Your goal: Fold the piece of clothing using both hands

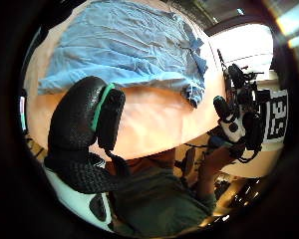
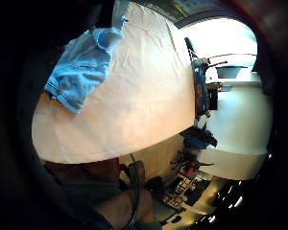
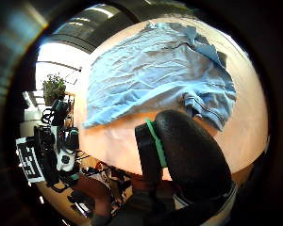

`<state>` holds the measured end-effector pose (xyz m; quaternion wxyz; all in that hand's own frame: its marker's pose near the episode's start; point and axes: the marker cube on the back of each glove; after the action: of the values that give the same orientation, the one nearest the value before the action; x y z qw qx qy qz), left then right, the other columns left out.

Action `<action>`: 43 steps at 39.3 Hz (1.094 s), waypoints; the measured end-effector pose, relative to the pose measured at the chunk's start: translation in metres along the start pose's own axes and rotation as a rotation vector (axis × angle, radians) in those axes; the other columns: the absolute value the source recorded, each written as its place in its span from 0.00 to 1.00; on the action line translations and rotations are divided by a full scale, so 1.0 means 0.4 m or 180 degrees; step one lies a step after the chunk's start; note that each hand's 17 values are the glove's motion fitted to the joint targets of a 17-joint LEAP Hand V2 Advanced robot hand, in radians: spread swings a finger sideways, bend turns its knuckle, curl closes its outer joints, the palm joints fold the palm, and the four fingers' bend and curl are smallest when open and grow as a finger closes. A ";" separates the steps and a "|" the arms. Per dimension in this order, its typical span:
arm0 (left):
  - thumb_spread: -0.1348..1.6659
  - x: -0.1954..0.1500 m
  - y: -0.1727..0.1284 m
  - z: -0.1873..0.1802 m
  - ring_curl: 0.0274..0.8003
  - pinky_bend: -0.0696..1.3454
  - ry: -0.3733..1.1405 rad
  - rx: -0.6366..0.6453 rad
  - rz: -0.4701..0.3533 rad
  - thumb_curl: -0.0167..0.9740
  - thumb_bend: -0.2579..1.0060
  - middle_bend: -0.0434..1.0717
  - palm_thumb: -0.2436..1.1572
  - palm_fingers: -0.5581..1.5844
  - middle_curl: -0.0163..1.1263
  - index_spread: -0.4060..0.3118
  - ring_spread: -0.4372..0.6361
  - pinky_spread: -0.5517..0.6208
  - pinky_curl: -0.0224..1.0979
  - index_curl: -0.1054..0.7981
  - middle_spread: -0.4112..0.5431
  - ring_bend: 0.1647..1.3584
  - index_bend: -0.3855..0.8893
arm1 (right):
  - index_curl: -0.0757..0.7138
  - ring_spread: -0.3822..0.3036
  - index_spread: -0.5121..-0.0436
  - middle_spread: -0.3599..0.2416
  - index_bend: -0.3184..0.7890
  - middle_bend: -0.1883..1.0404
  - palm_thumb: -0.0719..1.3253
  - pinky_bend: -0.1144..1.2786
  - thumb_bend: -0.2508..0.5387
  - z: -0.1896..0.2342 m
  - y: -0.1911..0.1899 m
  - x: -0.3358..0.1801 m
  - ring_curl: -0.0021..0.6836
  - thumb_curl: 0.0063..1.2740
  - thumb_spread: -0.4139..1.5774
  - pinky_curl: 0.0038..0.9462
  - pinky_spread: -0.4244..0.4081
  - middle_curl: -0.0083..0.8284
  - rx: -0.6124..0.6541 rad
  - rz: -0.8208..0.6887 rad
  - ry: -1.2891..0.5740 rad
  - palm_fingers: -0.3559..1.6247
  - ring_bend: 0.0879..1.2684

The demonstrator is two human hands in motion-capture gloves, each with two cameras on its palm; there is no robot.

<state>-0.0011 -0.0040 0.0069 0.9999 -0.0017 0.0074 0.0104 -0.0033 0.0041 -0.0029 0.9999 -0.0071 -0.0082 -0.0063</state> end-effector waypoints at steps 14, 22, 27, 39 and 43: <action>0.67 -0.023 0.005 -0.014 0.29 0.45 -0.0003 -0.0028 0.0032 0.15 0.31 0.28 0.36 0.46 0.23 0.43 0.48 0.60 0.23 0.21 0.38 0.35 0.38 | 0.29 0.74 0.33 0.56 0.42 0.30 0.27 0.52 0.52 -0.035 0.013 -0.021 0.23 0.11 0.76 0.27 0.79 0.19 0.0086 -0.0079 -0.0007 0.30 0.19; 0.72 -0.032 0.011 -0.035 0.32 0.47 0.0016 0.0034 0.0022 0.18 0.28 0.27 0.36 0.45 0.27 0.41 0.49 0.62 0.24 0.25 0.38 0.36 0.38 | 0.34 0.76 0.29 0.56 0.42 0.30 0.27 0.52 0.48 -0.068 0.035 -0.020 0.27 0.14 0.81 0.30 0.80 0.24 0.0055 -0.0170 -0.0092 0.29 0.19; 0.74 -0.031 0.007 -0.042 0.33 0.47 0.0068 0.0136 0.0060 0.20 0.27 0.27 0.37 0.45 0.28 0.41 0.50 0.62 0.25 0.27 0.39 0.37 0.38 | 0.36 0.76 0.28 0.56 0.42 0.30 0.28 0.52 0.45 -0.083 0.042 -0.014 0.29 0.15 0.83 0.31 0.81 0.27 0.0039 -0.0228 -0.0161 0.29 0.20; 0.74 -0.045 0.013 -0.028 0.36 0.49 0.0200 0.0374 0.0042 0.25 0.23 0.22 0.38 0.43 0.30 0.41 0.51 0.63 0.27 0.31 0.42 0.39 0.40 | 0.39 0.77 0.27 0.56 0.41 0.30 0.31 0.54 0.38 -0.032 0.003 0.043 0.33 0.19 0.82 0.33 0.81 0.31 0.0066 -0.0083 -0.0143 0.28 0.20; 0.74 -0.061 -0.021 0.017 0.36 0.49 0.0234 0.0459 -0.0005 0.26 0.22 0.20 0.39 0.42 0.30 0.41 0.51 0.63 0.27 0.32 0.44 0.40 0.40 | 0.39 0.77 0.27 0.58 0.41 0.28 0.32 0.56 0.35 0.011 -0.021 0.064 0.34 0.20 0.80 0.35 0.81 0.31 0.0029 -0.0004 -0.0096 0.26 0.21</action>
<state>-0.0254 -0.0128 0.0141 0.9965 0.0700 0.0448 0.0090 0.0222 -0.0046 0.0020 0.9997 -0.0026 -0.0233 -0.0068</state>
